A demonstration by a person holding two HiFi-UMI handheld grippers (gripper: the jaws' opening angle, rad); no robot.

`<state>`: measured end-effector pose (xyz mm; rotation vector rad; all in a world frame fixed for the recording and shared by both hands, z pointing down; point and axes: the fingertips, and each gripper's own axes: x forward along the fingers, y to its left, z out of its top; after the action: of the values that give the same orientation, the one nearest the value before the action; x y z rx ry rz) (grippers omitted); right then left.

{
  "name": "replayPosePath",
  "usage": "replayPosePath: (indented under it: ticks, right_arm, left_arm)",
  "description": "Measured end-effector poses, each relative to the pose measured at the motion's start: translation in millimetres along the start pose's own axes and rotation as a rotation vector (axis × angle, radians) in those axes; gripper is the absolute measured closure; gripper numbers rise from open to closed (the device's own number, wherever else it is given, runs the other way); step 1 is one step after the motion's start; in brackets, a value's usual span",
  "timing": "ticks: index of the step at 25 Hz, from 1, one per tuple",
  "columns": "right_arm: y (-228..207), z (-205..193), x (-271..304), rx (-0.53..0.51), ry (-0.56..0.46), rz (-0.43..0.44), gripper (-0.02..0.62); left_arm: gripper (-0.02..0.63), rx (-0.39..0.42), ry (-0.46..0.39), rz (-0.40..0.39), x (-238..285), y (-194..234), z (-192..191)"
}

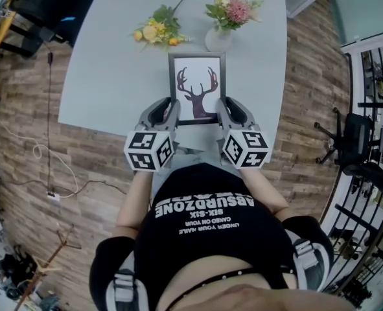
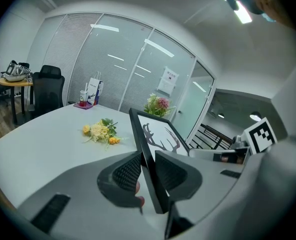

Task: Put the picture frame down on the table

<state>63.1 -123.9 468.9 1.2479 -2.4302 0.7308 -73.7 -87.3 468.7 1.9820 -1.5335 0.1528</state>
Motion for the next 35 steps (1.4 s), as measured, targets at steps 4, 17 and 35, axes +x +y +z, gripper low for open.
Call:
replayPosePath:
  ticks: [4, 17, 35]
  right_arm:
    - [-1.8, -2.0, 4.0, 0.002, 0.014, 0.001, 0.511]
    - [-13.4, -15.1, 22.4, 0.013, 0.066, -0.01, 0.511]
    - [-22.9, -34.6, 45.8, -0.011, 0.124, -0.016, 0.511]
  left_arm:
    - [0.506, -0.009, 0.018, 0.003, 3.5, 2.9, -4.0]
    - [0.506, -0.029, 0.084, 0.013, 24.5, 14.4, -19.8]
    - [0.506, -0.041, 0.167, 0.052, 44.7, 31.5, -44.0]
